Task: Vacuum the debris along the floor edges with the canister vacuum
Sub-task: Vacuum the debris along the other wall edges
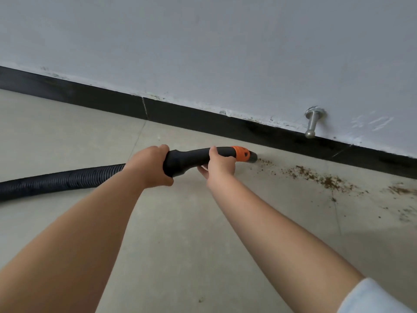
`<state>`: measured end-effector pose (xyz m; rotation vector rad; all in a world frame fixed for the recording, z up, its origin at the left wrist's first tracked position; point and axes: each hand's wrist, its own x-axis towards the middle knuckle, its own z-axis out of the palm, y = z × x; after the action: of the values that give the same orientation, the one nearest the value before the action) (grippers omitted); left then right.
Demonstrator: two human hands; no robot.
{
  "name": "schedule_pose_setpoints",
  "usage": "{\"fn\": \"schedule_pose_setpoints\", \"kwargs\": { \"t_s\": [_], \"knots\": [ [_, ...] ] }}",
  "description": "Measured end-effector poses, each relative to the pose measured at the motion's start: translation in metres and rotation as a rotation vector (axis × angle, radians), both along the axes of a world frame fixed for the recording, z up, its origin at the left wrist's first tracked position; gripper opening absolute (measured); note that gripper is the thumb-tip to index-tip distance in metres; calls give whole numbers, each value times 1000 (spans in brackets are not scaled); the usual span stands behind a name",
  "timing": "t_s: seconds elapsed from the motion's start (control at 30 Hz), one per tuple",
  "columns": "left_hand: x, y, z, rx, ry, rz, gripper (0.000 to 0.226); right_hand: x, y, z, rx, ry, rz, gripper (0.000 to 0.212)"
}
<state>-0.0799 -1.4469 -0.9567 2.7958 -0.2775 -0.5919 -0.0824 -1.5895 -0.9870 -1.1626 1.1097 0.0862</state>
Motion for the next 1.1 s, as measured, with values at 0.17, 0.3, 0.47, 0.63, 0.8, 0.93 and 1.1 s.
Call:
{"fn": "schedule_pose_setpoints", "kwargs": {
  "t_s": [0.17, 0.3, 0.47, 0.63, 0.8, 0.93, 1.1],
  "knots": [
    [14, -20, 6, 5, 44, -93, 39, -1, -17, 16, 16, -13, -49, 52],
    [14, -40, 0, 7, 61, -127, 39, -3, -36, 19, 18, -27, -96, 51],
    [11, -60, -6, 18, 66, -153, 38, -8, -58, 10, -17, 4, -92, 49],
    [3, -86, 1, 43, 48, -170, 38, -16, -80, 16, -12, 16, -57, 49],
    [-7, -122, 9, 94, 44, -200, 40, -26, -114, 17, -49, 42, 2, 46],
    [-16, -148, 10, 143, 26, -208, 42, -32, -141, 20, -45, 30, -49, 48],
    [-31, -179, 4, 174, -9, -220, 41, -44, -170, 17, -15, -1, -140, 61]
  ]
}}
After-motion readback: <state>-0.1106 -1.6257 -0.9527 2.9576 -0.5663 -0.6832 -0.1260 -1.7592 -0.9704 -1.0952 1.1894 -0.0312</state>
